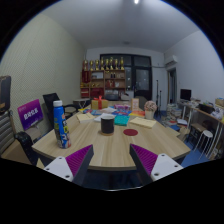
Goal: Pour water
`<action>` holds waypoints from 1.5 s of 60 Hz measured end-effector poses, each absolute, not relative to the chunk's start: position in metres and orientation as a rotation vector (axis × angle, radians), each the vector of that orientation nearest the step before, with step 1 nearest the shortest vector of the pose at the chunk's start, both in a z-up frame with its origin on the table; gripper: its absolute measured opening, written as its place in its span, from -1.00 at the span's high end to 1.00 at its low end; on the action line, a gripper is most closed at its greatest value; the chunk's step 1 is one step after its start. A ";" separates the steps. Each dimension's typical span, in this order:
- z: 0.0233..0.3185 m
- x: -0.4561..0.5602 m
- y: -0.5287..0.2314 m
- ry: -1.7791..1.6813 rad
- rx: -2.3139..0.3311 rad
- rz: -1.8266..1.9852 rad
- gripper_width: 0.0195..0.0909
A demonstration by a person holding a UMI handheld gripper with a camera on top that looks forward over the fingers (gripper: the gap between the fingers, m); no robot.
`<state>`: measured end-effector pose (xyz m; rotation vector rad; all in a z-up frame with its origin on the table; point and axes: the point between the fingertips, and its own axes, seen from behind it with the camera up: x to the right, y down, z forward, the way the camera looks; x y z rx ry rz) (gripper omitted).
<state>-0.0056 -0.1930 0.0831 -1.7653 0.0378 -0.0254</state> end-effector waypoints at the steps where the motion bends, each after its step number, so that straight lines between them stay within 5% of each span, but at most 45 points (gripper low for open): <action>1: 0.084 -0.005 -0.193 0.037 -1.761 -0.029 -0.81; 39: 0.098 -0.053 -0.207 -0.089 -1.650 0.085 -0.79; 60: 0.108 -0.190 -0.118 -0.178 -1.582 0.095 -0.78; 77: 0.129 -0.195 -0.050 -0.153 -1.571 -0.128 -0.78; 90: 0.101 -0.208 -0.005 -0.111 -1.667 -0.065 -0.78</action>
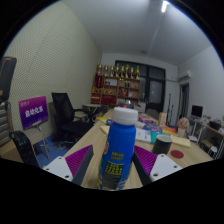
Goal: Pour water
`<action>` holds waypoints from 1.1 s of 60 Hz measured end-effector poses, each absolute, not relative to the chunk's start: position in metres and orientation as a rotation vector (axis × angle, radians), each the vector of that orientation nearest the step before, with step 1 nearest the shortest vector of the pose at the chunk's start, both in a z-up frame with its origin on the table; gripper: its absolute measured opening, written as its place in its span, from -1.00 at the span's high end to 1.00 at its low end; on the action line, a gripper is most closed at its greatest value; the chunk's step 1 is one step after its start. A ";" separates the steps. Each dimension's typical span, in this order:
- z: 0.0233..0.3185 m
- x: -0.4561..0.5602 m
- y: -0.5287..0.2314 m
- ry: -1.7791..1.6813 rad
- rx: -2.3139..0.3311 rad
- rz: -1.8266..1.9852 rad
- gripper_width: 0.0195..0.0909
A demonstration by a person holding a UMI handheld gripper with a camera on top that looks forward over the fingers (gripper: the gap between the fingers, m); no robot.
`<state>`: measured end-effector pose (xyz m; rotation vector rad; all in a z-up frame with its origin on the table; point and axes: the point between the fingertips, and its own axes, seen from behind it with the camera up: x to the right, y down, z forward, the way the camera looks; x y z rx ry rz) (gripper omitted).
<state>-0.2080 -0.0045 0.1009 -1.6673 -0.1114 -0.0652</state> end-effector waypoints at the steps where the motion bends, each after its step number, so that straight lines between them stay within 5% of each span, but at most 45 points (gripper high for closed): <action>1: 0.099 -0.209 -0.003 -0.106 -1.676 -0.058 -0.78; 8: 0.073 -0.210 0.006 -0.062 -1.726 -0.042 -0.62; 11: 0.071 -0.205 0.008 -0.042 -1.722 -0.040 -0.21; 44: 0.078 -0.215 0.005 -0.102 -1.654 0.107 0.23; 60: 0.182 -0.200 0.021 0.252 -1.578 0.856 0.24; 66: 0.192 -0.176 0.050 0.424 -1.526 1.125 0.24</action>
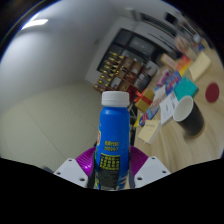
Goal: Pour water
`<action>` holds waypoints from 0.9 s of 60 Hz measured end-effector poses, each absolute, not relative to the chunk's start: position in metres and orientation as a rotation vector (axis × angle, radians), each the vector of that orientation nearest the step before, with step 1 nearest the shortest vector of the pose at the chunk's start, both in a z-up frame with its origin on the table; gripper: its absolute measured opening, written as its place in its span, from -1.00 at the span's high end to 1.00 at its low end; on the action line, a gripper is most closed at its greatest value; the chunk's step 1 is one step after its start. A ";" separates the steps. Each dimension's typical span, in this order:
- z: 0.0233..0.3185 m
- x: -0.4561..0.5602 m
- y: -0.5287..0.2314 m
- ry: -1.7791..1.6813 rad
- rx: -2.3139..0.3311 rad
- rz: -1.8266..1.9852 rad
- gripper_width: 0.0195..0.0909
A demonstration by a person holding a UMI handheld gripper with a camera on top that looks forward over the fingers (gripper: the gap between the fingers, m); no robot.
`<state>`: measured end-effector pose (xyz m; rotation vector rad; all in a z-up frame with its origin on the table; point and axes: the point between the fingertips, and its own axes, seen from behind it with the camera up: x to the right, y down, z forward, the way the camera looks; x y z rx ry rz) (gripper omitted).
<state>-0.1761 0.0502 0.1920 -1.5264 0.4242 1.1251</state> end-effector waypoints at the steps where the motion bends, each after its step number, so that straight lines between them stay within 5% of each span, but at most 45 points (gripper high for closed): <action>1: 0.193 -0.173 0.054 0.454 -1.521 1.169 0.24; 16: 0.202 -0.146 0.086 0.870 -1.330 1.877 0.24; 17: 0.217 -0.152 0.064 0.904 -1.322 1.905 0.24; 33: 0.207 -0.147 0.076 1.143 -1.184 2.100 0.24; 45: 0.207 -0.158 0.062 1.053 -1.271 2.057 0.24; 54: 0.210 -0.156 0.013 0.448 -1.573 1.326 0.23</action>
